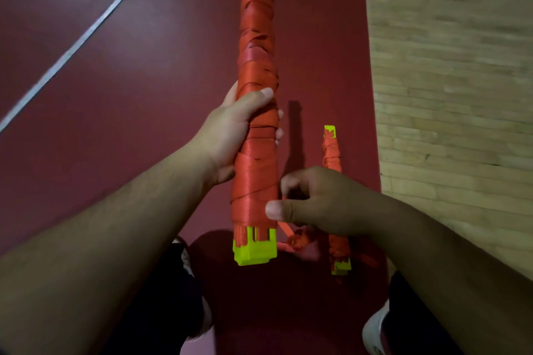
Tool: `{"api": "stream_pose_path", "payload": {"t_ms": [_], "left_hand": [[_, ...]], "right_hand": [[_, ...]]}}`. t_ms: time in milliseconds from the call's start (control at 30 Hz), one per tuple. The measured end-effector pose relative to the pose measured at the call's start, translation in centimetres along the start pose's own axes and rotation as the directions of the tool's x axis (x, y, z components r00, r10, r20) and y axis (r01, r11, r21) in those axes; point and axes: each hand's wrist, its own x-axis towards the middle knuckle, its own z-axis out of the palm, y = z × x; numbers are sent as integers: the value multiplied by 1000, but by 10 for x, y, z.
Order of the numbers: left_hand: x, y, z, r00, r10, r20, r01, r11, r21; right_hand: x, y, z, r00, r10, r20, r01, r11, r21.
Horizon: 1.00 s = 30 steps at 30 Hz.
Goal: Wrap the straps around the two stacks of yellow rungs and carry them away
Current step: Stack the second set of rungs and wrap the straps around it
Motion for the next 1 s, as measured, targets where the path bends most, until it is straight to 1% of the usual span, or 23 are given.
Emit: {"api": "stream_pose_path", "payload": {"t_ms": [67, 100, 200, 267, 400, 467, 533, 633, 733, 800, 867, 933, 1000], "left_hand": [[1, -3, 0, 999, 34, -2, -33, 997, 65], [0, -4, 1, 999, 36, 6, -37, 996, 83], [0, -4, 2, 999, 29, 23, -32, 993, 116], [-1, -5, 4, 999, 50, 2, -49, 985, 167], [0, -9, 8, 990, 132, -56, -113, 958, 265], [0, -10, 8, 987, 143, -71, -119, 954, 274], [1, -10, 6, 988, 130, -77, -107, 962, 250], [0, -10, 5, 995, 92, -35, -84, 979, 188], [-2, -9, 7, 1000, 3, -11, -2, 996, 86], [-2, -8, 5, 996, -89, -23, 90, 996, 26], [0, -4, 1, 985, -172, 12, 172, 983, -66], [1, 1, 0, 978, -194, 81, 206, 961, -182], [0, 3, 1, 971, -208, 119, 232, 940, -250]], "right_hand": [[0, 1, 3, 999, -13, -36, 11, 998, -63], [0, 2, 3, 999, -13, -41, 10, 998, -66], [0, 2, 2, 1000, -8, -23, 7, 1000, -14], [-2, 0, 2, 1000, 10, -21, -10, 1000, 2], [0, -1, 7, 995, 66, -79, -72, 995, -70], [1, -2, 7, 992, 72, -106, -81, 994, -77], [0, -4, 7, 992, 57, -109, -67, 994, -86], [0, -8, 8, 994, 43, -100, -51, 995, -80], [0, -6, 8, 995, 60, -81, -62, 998, -29], [0, -4, 4, 997, 67, -41, -65, 997, 36], [-2, -4, 1, 999, 38, 7, -39, 997, 67], [-5, -4, 2, 997, 9, 72, -19, 990, 139], [-7, -5, 6, 993, -6, 121, -17, 982, 187]]}}
